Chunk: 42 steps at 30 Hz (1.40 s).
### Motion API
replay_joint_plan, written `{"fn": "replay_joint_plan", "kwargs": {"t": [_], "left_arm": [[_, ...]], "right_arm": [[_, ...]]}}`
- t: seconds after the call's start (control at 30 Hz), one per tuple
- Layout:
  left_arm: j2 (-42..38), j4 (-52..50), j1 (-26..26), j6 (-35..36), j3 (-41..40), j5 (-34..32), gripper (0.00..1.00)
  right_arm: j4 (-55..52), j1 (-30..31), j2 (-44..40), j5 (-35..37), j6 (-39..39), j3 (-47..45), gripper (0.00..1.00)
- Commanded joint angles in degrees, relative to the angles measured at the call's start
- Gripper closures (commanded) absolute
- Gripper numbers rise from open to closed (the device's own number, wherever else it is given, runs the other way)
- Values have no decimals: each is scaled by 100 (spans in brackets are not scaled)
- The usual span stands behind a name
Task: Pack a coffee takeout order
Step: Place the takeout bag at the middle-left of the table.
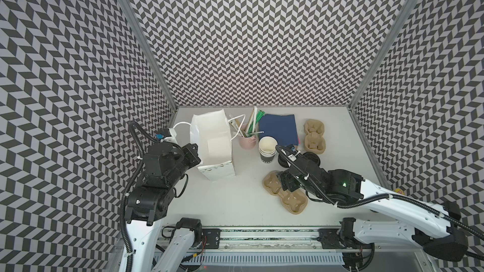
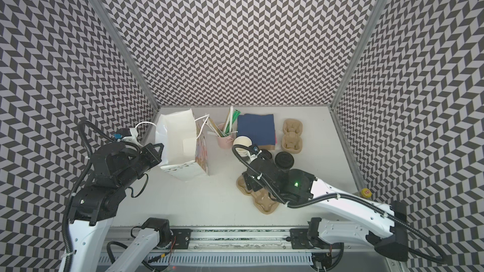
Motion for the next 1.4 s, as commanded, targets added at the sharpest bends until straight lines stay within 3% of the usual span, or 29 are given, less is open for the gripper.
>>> {"fn": "replay_joint_plan", "kwargs": {"t": [0.0,0.37,0.77,1.0,1.37], "left_arm": [[-228,-331,-157,-200,-341,85,100],[-563,-562,-533,-426,-781,58,97],[-597,-381,-542,-349,-1015,80,91],[-693,-269,-541,-358,-1189,168,80],[-669,-252,-541,-419,-758,313,60]], "right_arm": [[10,-26,-48,111,-40,107,17],[49,-121,78,-84,83,-559,19],[335,-382,273,-1001,343,-1311,21],[562,-509,609,-1283,374,-1492,24],[508,-701,971,-1473,267,-1420,30]]}}
